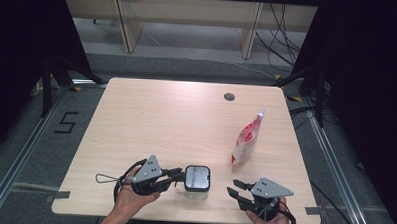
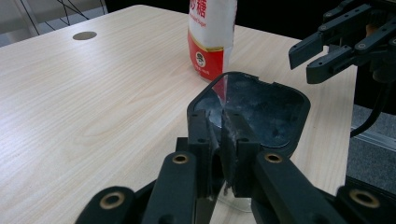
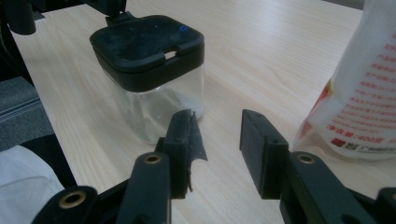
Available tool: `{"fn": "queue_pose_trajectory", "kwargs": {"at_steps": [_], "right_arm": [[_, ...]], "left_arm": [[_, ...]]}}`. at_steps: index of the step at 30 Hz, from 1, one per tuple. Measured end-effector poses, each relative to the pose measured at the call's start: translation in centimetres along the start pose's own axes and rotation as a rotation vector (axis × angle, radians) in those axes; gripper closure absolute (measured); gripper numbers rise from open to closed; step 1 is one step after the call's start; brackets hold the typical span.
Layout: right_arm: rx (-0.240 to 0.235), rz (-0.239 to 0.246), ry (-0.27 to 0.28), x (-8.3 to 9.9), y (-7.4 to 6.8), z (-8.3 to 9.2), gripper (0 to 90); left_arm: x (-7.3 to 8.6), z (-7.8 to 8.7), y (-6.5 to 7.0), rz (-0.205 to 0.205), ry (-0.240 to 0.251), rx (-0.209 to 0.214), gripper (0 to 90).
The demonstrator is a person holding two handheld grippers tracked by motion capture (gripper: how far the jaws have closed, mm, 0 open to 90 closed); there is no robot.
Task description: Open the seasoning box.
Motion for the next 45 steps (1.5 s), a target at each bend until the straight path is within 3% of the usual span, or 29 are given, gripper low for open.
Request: {"fn": "queue_pose_trajectory", "kwargs": {"at_steps": [2,3,11,13,17,19,23,24,25,27,32,33,39,42,45], "right_arm": [[-0.001,0.038,0.011,-0.3,-0.1,-0.2,67.3],[-0.007,0.018,0.005,-0.3,-0.4,-0.2,67.9],[-0.003,0.044,0.022,-0.7,-0.4,-0.3,72.8],[-0.009,0.026,0.017,-0.6,-0.7,-0.2,74.8],[-0.015,0.068,0.04,-1.0,-0.7,-0.3,77.7],[-0.02,0.056,0.034,-1.0,-0.9,-0.3,79.4],[-0.037,0.076,0.05,-1.2,-1.1,-0.5,82.0],[-0.037,0.076,0.049,-1.2,-1.2,-0.5,82.4],[-0.031,0.074,0.037,-1.1,-1.2,-0.4,82.8],[-0.029,0.071,0.032,-1.1,-1.1,-0.5,83.4],[-0.033,0.06,0.034,-1.1,-1.4,-0.6,85.4],[-0.033,0.06,0.034,-1.1,-1.4,-0.6,85.4],[-0.046,0.088,0.053,-1.6,-1.2,-1.0,87.3],[-0.051,0.066,0.042,-1.5,-1.3,-1.3,87.6],[-0.061,0.087,0.048,-1.6,-1.3,-1.7,87.7]], "left_arm": [[0.0,0.0,0.0,-0.002,0.001,0.004,81.8],[0.0,0.0,0.0,0.003,0.005,0.006,81.7],[0.0,-0.1,0.0,0.023,0.011,0.004,81.6],[0.0,-0.1,0.0,0.029,0.011,0.003,81.7],[0.0,0.0,0.0,0.017,0.013,0.004,81.7],[0.0,0.0,-0.1,0.011,0.016,0.001,81.8],[0.0,0.0,-0.1,0.013,0.022,-0.003,83.0],[0.1,0.0,0.1,0.037,0.011,-0.006,83.0],[0.0,0.0,0.0,0.012,0.018,-0.003,83.1],[0.0,0.0,-0.1,0.008,0.021,-0.004,83.2],[0.0,0.0,-0.2,0.02,0.024,-0.008,84.2],[0.0,0.0,-0.2,0.007,0.025,-0.004,84.2],[0.0,0.0,-0.2,0.007,0.026,-0.007,88.2],[0.0,0.0,-0.3,0.021,0.028,-0.012,88.6],[0.0,-0.1,-0.2,0.017,0.033,-0.01,88.6]]}}
Point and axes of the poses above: each handheld gripper's, and its own axes: z roughly backward along the jaws, x roughly out of its underside, y roughly to its right, the point moved 9 cm from there along -z, roughly forward along the jaws, and after that the axes turned 5 degrees about -x, right-handed, at the moved point
